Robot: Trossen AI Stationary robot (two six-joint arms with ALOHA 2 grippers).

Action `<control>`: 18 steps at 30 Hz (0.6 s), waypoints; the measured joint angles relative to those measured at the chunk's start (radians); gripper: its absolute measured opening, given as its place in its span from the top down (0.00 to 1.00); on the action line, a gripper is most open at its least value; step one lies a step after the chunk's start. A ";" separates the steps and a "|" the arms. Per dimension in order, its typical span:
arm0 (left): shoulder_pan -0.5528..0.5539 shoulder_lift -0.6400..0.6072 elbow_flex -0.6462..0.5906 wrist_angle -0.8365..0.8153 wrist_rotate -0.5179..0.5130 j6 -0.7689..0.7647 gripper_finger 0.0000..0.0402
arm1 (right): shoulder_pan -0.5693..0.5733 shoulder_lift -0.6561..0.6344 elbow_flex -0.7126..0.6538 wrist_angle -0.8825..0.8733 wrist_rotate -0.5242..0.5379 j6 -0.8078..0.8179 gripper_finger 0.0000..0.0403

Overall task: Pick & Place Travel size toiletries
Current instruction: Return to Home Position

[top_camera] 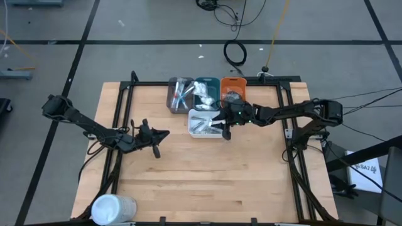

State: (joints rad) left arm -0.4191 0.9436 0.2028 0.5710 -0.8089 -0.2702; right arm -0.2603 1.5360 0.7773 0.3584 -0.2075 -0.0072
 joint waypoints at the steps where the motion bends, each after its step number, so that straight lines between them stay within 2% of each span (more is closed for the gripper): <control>1: 0.000 0.000 0.000 -0.001 0.000 0.029 0.97 | 0.000 -0.012 0.000 0.001 -0.002 0.005 0.65; 5: -0.007 -0.034 0.000 0.007 -0.006 0.131 0.99 | 0.000 -0.151 0.000 -0.088 -0.006 0.070 0.60; 9: -0.046 -0.151 0.001 -0.019 -0.085 0.222 0.98 | -0.009 -0.393 0.000 -0.396 -0.007 -0.047 0.59; 11: -0.074 -0.235 0.001 -0.094 -0.160 0.239 0.97 | -0.008 -0.523 -0.016 -0.513 -0.001 -0.084 0.59; 15: -0.118 -0.430 0.001 -0.350 -0.288 0.154 0.95 | 0.000 -0.795 -0.134 -0.494 0.019 -0.040 0.60; 18: -0.127 -0.562 0.001 -0.536 -0.295 0.063 0.96 | 0.014 -0.980 -0.238 -0.485 0.160 -0.013 0.60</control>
State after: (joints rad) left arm -0.5465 0.3811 0.2035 0.0346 -1.1042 -0.2074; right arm -0.2463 0.5561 0.5396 -0.1262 -0.0480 -0.0197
